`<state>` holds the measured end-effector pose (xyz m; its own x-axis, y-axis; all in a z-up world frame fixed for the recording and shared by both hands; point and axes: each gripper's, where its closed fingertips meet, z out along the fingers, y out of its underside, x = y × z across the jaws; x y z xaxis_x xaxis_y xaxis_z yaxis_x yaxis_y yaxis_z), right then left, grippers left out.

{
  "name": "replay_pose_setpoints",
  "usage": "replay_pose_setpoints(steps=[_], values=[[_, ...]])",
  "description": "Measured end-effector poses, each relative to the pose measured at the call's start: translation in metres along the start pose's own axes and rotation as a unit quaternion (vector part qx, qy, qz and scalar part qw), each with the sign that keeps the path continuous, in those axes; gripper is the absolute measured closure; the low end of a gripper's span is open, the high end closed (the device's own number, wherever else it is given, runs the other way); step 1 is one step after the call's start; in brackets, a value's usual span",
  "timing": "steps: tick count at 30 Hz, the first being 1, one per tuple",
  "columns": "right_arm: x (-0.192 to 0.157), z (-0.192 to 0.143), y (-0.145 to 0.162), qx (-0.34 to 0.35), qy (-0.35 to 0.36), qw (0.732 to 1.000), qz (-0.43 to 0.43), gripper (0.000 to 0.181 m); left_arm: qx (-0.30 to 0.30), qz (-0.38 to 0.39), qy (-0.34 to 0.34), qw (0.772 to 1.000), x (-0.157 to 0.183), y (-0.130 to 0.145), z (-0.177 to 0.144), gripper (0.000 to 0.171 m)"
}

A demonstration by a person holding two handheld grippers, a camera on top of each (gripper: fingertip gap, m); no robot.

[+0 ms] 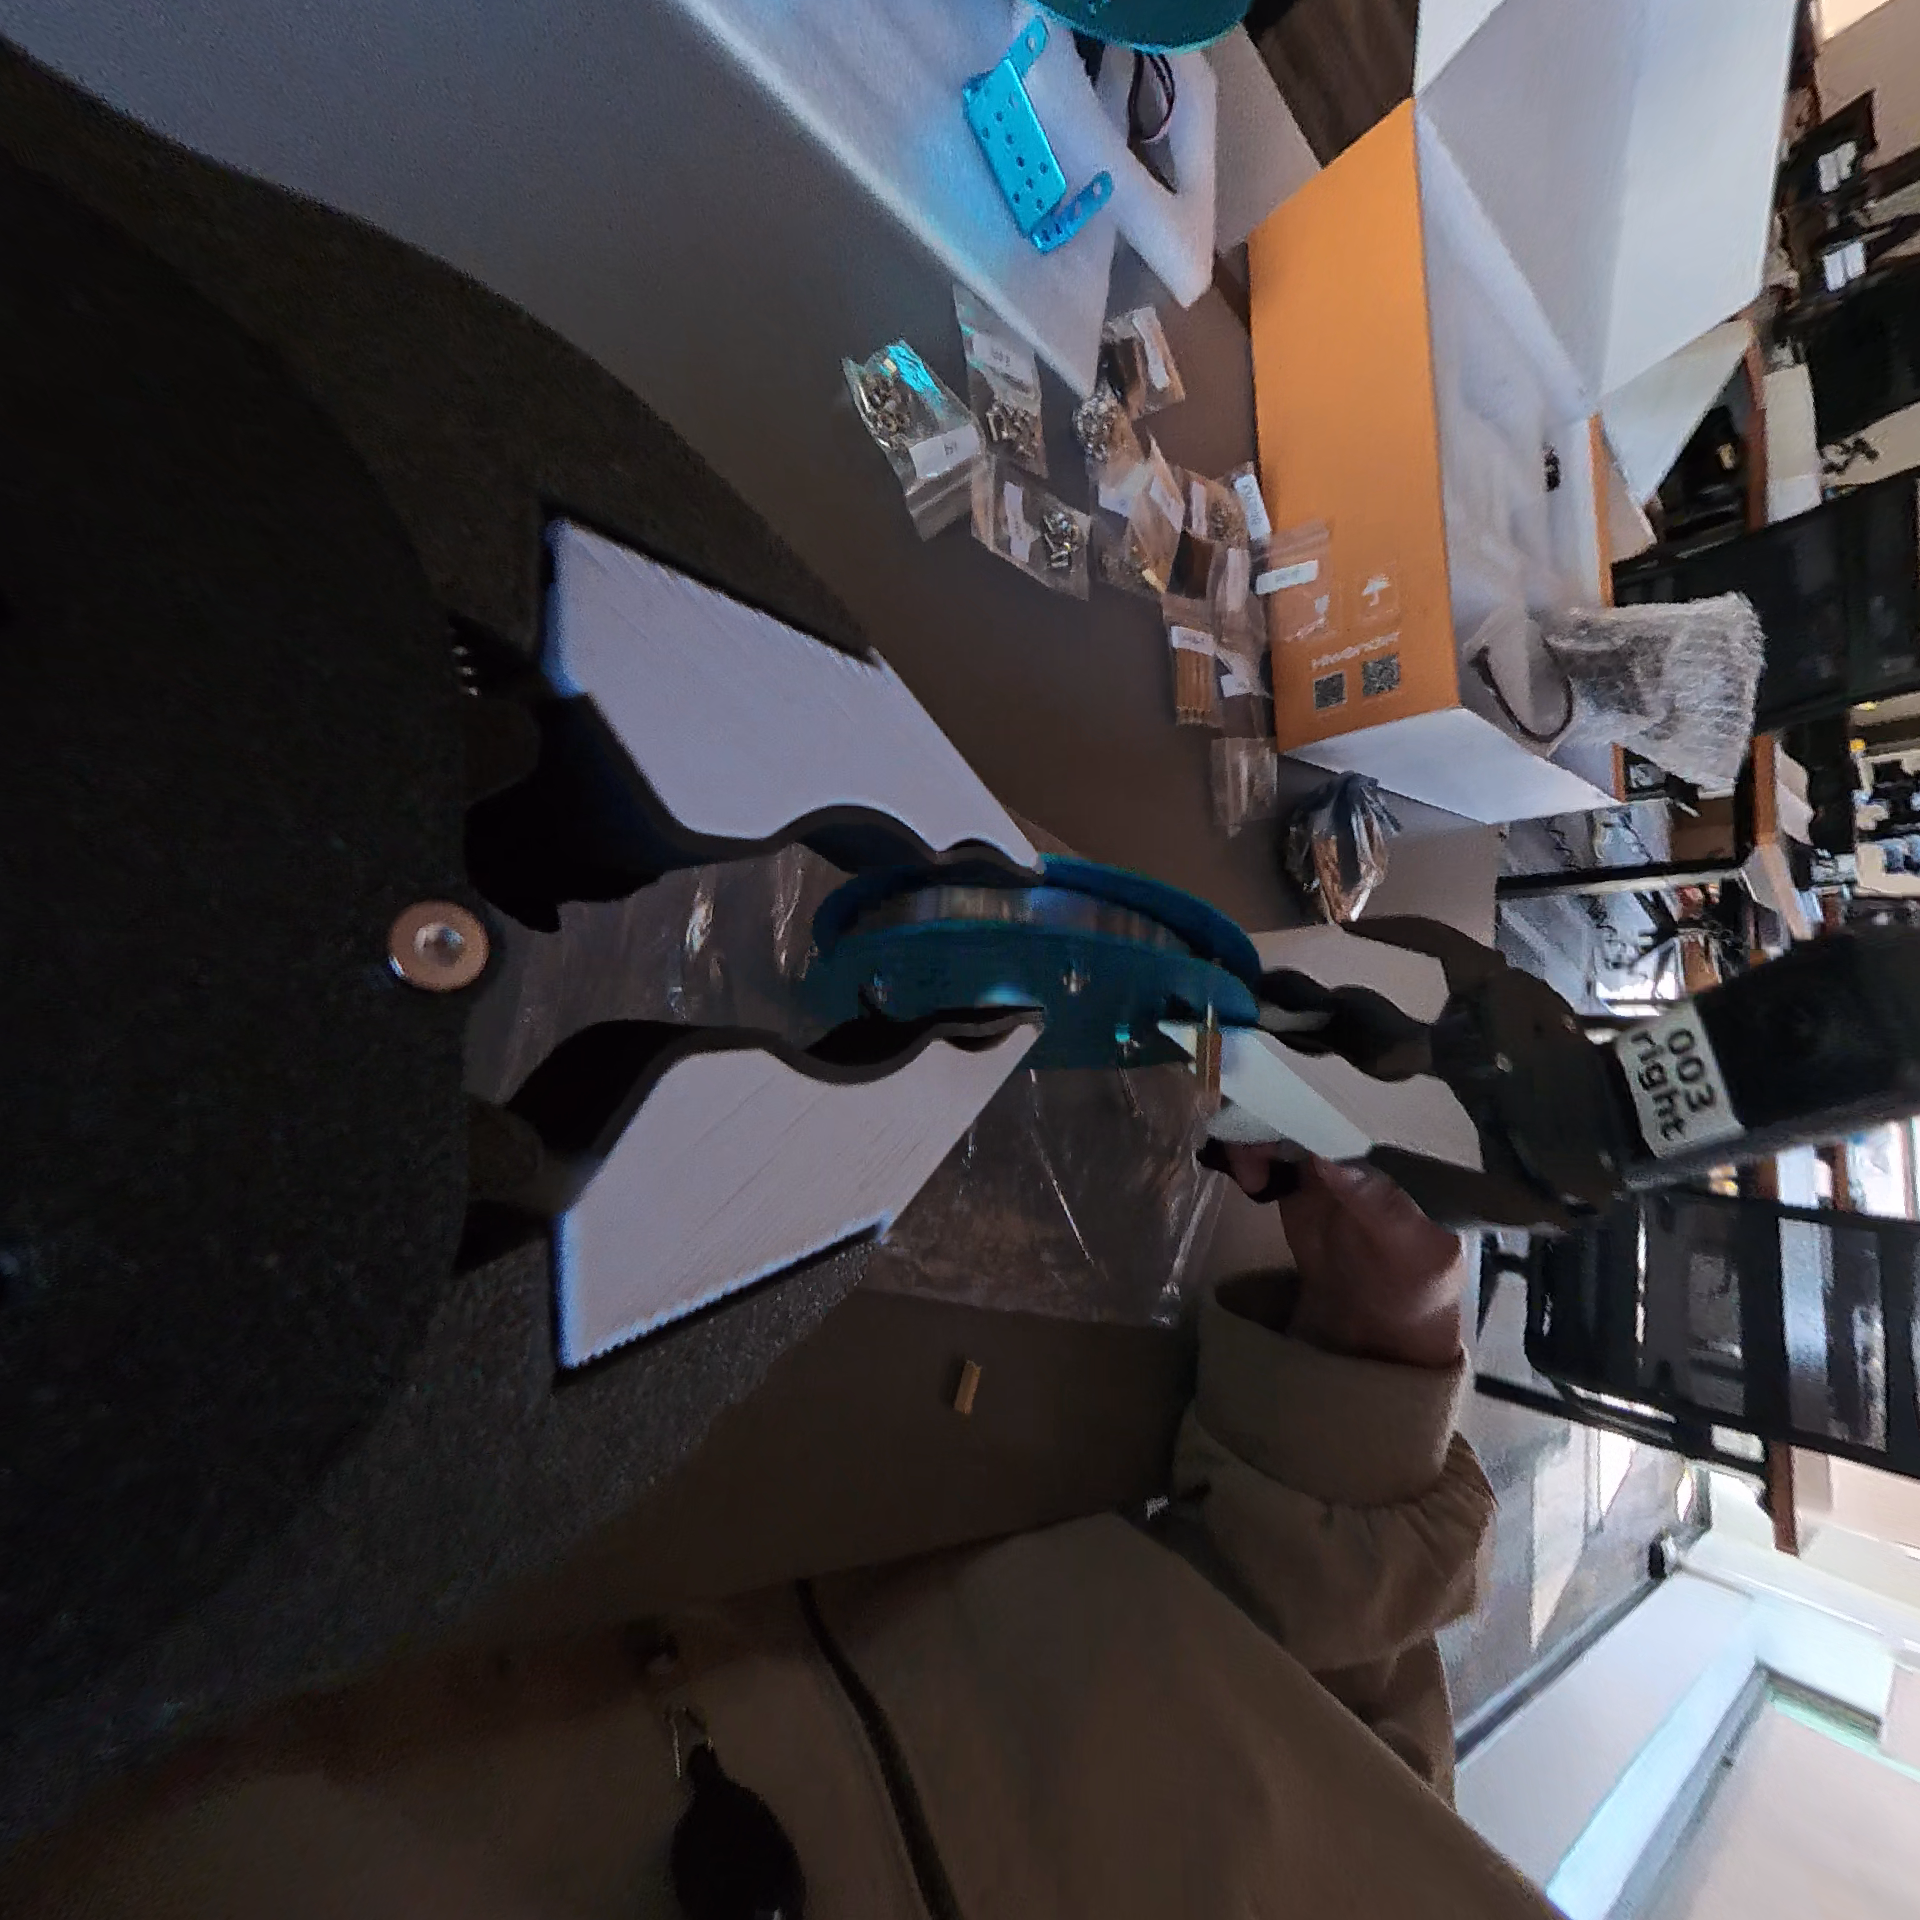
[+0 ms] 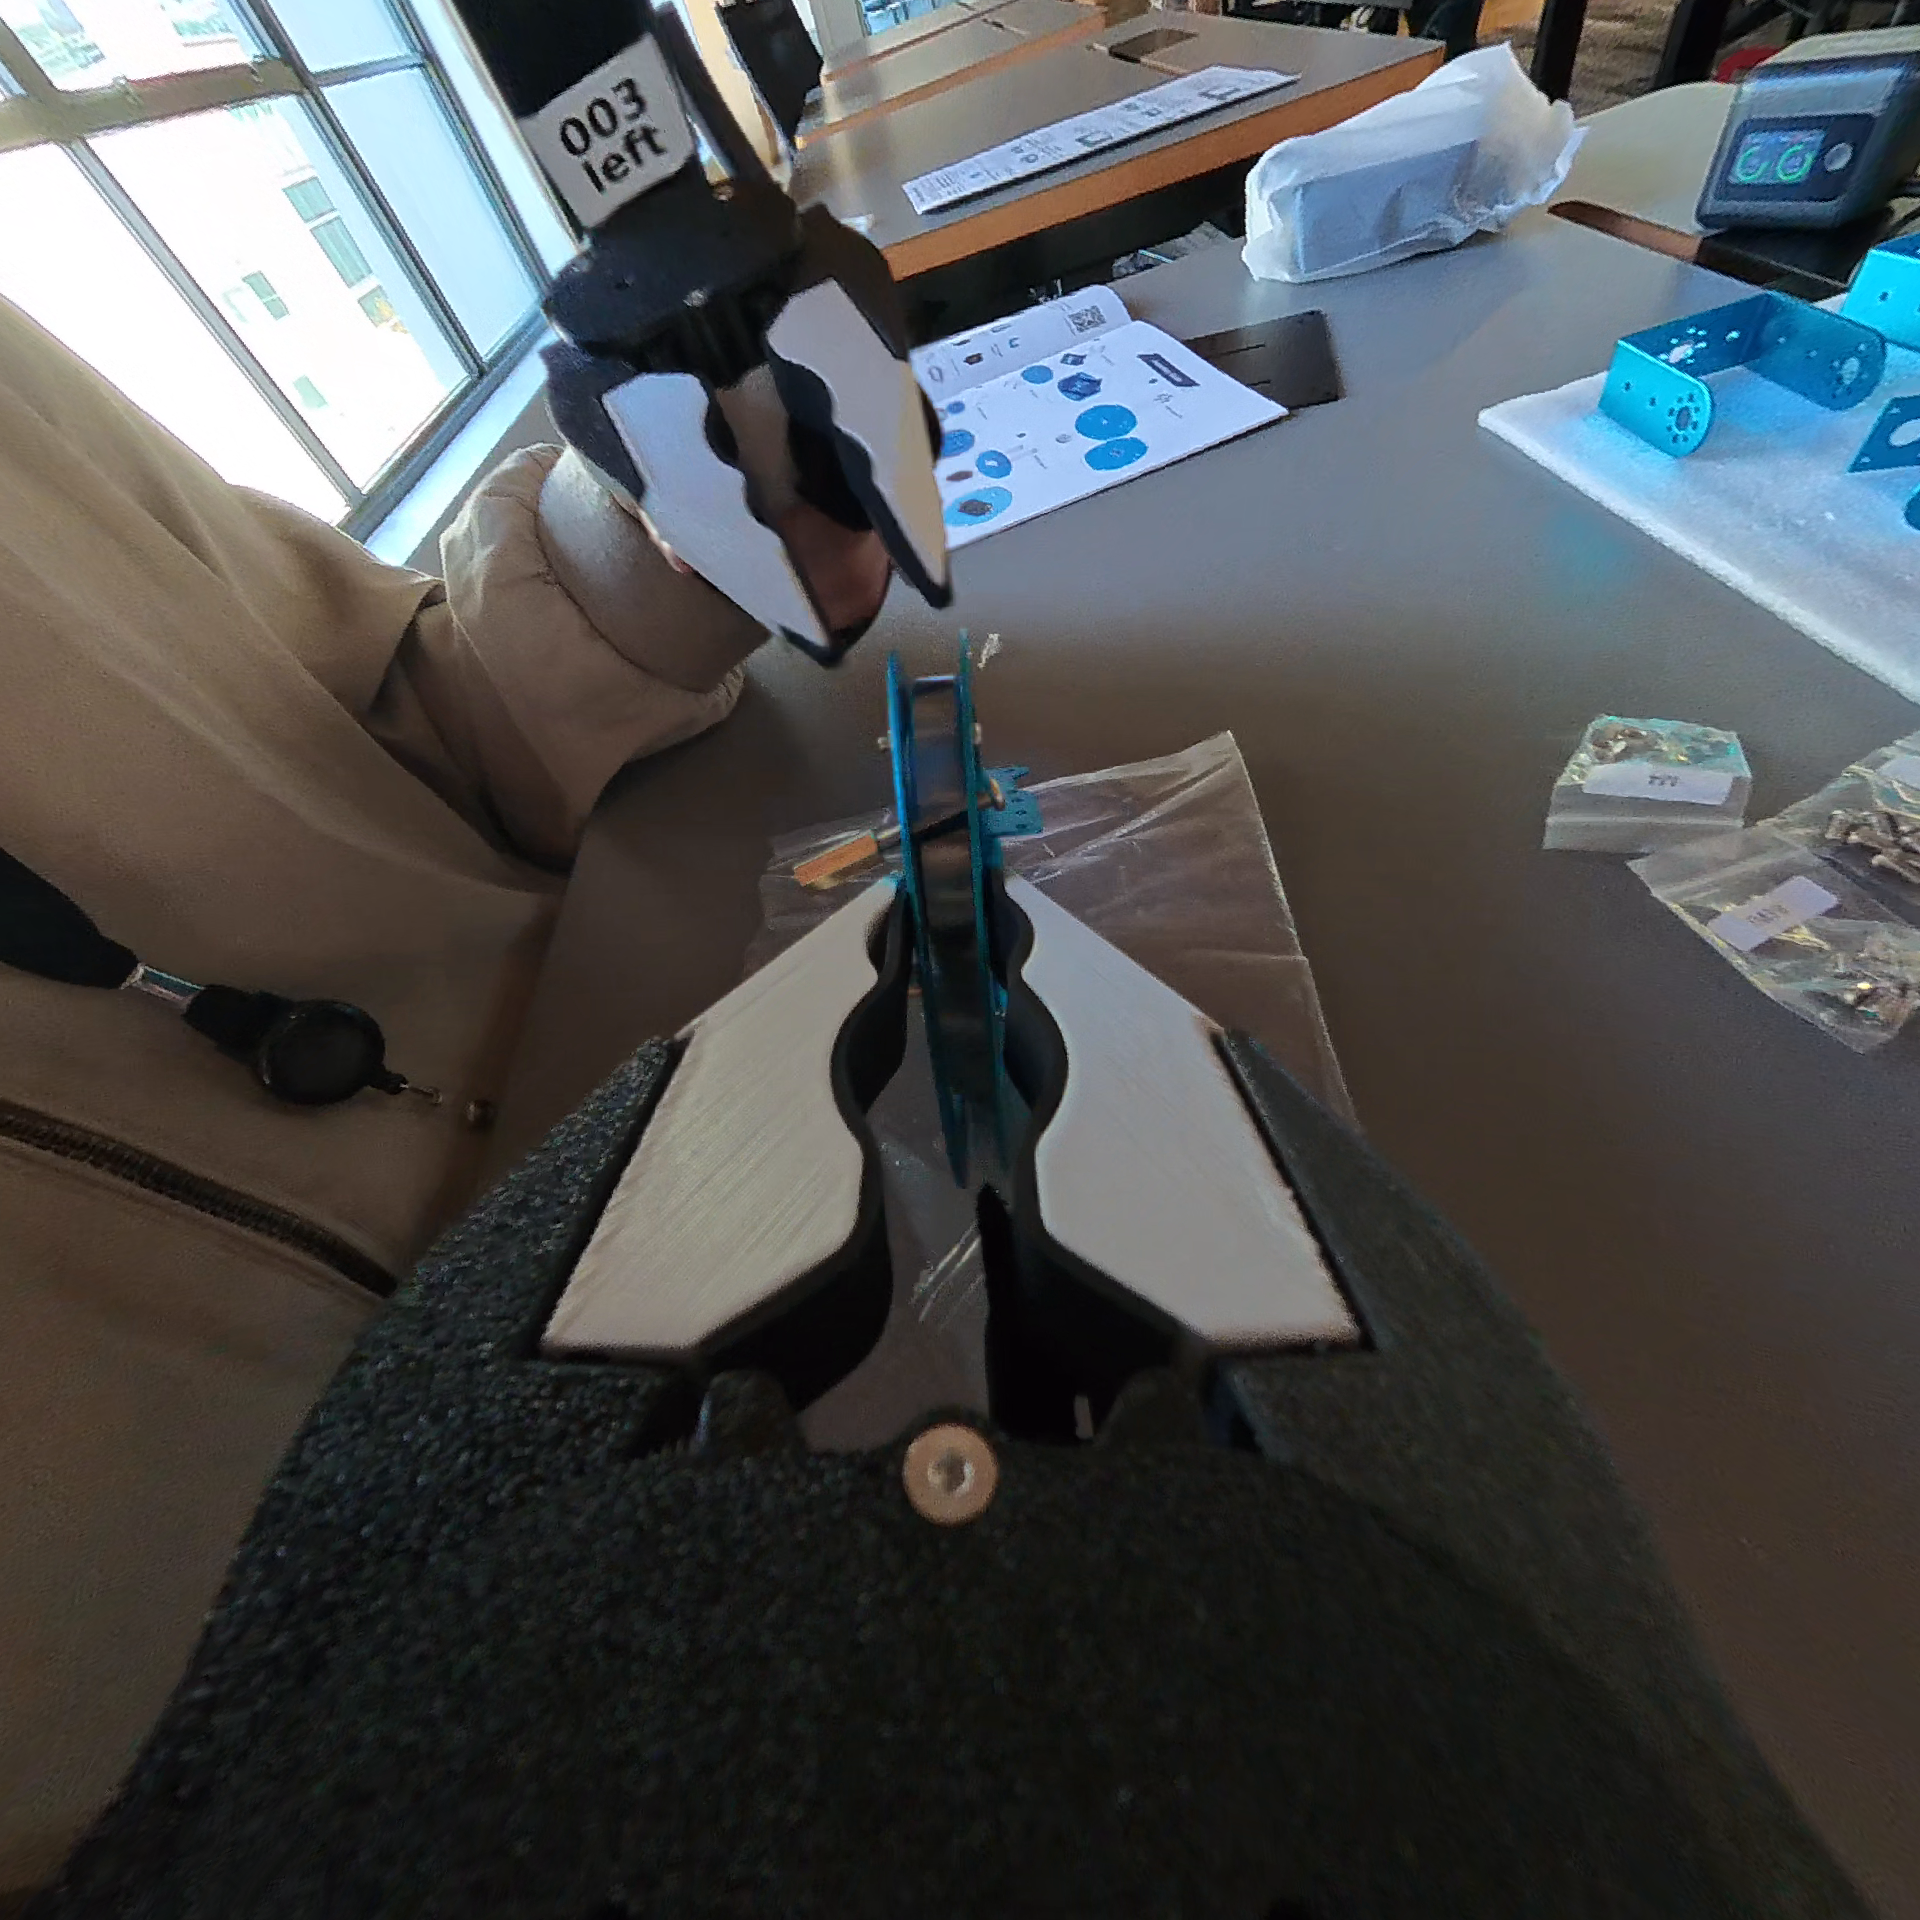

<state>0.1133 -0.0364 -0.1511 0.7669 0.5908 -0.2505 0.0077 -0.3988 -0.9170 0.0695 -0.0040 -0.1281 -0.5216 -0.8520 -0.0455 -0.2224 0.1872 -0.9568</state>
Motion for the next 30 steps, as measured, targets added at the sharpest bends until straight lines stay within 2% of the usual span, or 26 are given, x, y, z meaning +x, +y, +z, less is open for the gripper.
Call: replay_pose_setpoints(steps=[6,8,12,24,30], values=[[-0.004,0.007,-0.003,-0.005,0.002,1.000,-0.028,0.169,-0.027,0.021,0.014,0.999,0.004,0.000,0.010,0.150],[-0.009,0.011,-0.005,-0.004,-0.008,0.999,-0.033,0.169,-0.035,0.023,0.041,0.998,0.011,0.000,0.013,0.156],[-0.012,0.013,-0.005,-0.003,-0.019,1.000,-0.023,0.168,-0.042,0.036,0.050,0.997,0.014,0.000,0.010,0.171],[-0.002,0.013,0.021,-0.049,-0.004,0.999,-0.007,0.168,-0.019,-0.006,0.045,0.999,0.007,0.015,-0.008,0.171],[-0.005,0.013,-0.003,0.002,-0.011,1.000,-0.010,0.161,-0.020,-0.003,0.050,0.999,0.009,0.015,-0.009,0.171]])
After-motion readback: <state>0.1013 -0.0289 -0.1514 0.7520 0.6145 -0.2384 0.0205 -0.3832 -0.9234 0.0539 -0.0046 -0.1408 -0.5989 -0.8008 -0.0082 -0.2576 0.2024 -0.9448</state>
